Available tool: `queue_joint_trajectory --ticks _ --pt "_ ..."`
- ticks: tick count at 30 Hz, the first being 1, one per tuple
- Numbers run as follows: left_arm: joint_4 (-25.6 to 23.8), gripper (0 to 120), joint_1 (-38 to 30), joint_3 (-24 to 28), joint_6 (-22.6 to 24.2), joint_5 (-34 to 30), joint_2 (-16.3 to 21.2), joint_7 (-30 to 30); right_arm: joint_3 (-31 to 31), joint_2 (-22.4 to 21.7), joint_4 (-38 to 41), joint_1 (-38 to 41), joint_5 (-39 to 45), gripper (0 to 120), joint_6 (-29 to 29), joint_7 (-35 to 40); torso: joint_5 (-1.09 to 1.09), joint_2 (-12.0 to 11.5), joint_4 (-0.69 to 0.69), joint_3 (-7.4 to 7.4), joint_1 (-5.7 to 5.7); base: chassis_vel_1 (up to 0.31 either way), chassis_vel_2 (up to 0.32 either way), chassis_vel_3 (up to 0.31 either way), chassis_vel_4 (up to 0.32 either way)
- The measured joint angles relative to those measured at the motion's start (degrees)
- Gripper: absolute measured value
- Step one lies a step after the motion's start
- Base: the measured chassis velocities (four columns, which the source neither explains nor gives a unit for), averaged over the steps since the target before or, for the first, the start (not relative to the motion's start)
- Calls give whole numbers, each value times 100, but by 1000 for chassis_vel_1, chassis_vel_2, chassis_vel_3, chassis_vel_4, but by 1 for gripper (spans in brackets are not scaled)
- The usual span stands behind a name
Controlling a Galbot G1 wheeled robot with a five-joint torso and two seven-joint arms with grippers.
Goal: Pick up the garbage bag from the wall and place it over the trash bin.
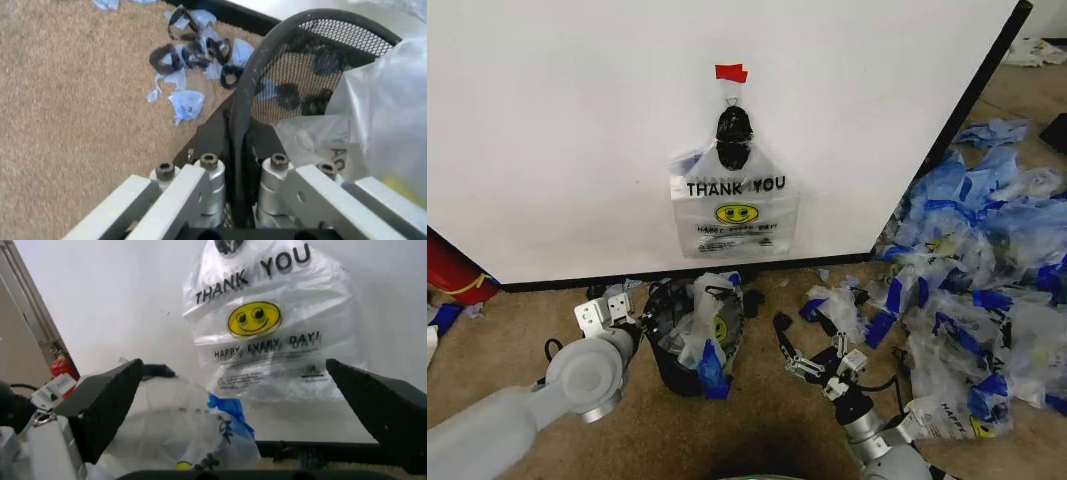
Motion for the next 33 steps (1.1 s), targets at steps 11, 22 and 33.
queue_joint_trajectory --ticks 11,22,33 --pt "-431 3 911 -473 9 65 -266 -245 15 10 0 -42 -29 100 1 1 1 0 1 0 0 0 0 0 0" --pt "-403 3 1444 -545 -2 734 -429 28 25 8 -1 -47 -53 100 16 -4 0 0 1 0 -1 0 0 0 0" --pt "-967 38 1709 -594 138 980 -64 84 13 -35 113 -85 -59 100 -33 57 1 0 0 1 0 0 0 0 0"
